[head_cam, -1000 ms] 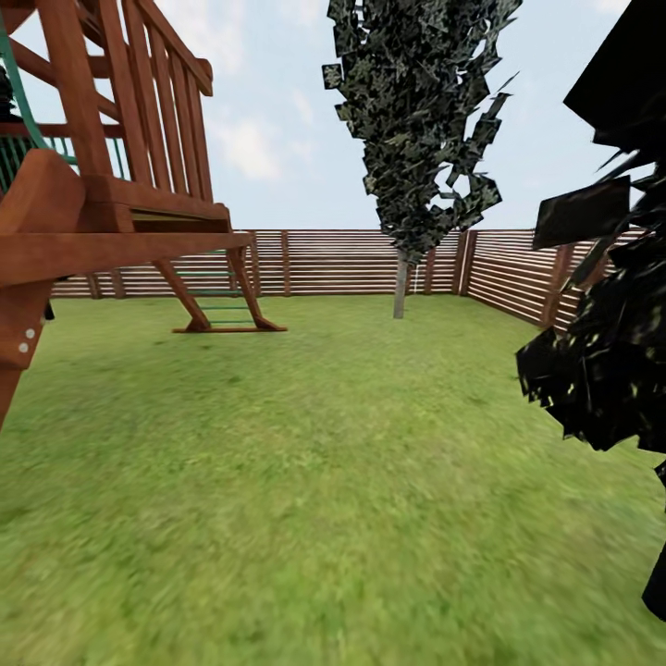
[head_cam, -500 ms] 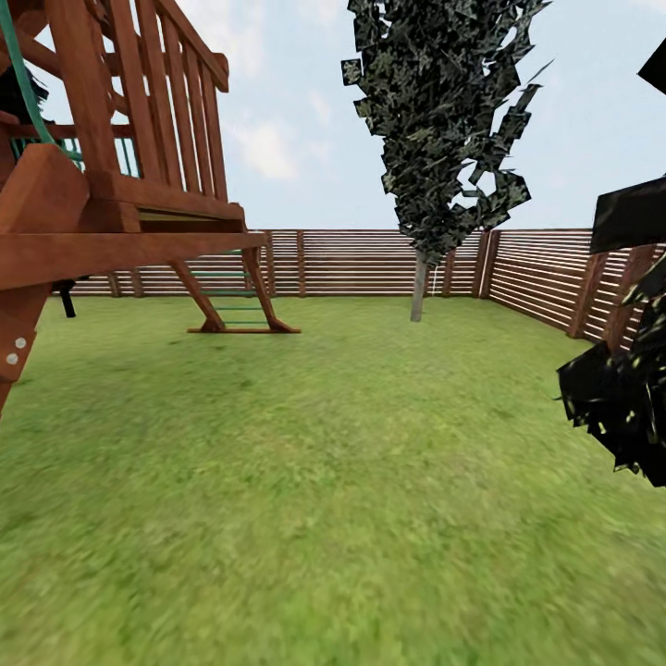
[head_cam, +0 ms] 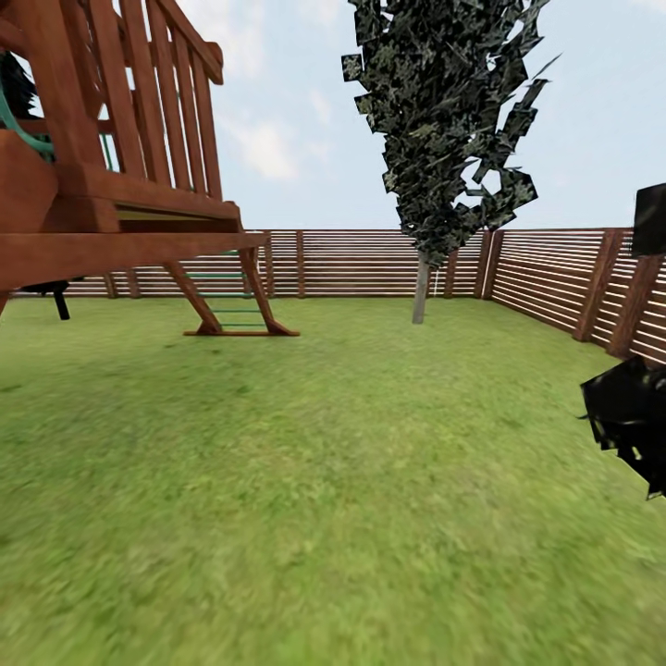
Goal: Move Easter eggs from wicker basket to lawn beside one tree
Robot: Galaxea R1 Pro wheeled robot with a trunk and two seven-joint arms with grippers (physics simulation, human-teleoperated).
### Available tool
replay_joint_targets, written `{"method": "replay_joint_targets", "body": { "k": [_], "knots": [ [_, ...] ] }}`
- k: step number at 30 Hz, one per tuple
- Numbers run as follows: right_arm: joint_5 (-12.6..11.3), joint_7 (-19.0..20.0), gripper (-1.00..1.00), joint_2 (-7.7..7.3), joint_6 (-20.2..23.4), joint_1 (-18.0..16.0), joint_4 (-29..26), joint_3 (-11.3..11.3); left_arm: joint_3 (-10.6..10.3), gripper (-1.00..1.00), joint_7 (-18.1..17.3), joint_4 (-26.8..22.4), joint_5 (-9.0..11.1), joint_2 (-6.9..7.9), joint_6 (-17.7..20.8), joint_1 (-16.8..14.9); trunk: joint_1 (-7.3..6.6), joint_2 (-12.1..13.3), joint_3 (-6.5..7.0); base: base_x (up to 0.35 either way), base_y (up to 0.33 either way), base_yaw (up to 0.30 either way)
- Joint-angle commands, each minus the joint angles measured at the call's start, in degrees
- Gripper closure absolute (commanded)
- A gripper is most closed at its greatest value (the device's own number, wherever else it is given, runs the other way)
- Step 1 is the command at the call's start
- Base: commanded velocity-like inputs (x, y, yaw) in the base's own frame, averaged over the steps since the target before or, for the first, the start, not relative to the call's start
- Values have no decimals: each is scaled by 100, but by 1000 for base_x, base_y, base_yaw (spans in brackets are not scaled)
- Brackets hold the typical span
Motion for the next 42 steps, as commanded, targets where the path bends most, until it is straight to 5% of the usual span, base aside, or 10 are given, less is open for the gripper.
{"method": "replay_joint_targets", "body": {
  "k": [1,42],
  "knots": [
    [-38,-2,-100,1,-19,-9,17,12,3,-100,4,-13,1,1,1,4,3,-2,-5,328,0,0],
    [-37,2,-100,1,-19,-9,17,12,3,-100,4,-13,1,2,1,4,3,-2,-5,328,0,0]
  ]
}}
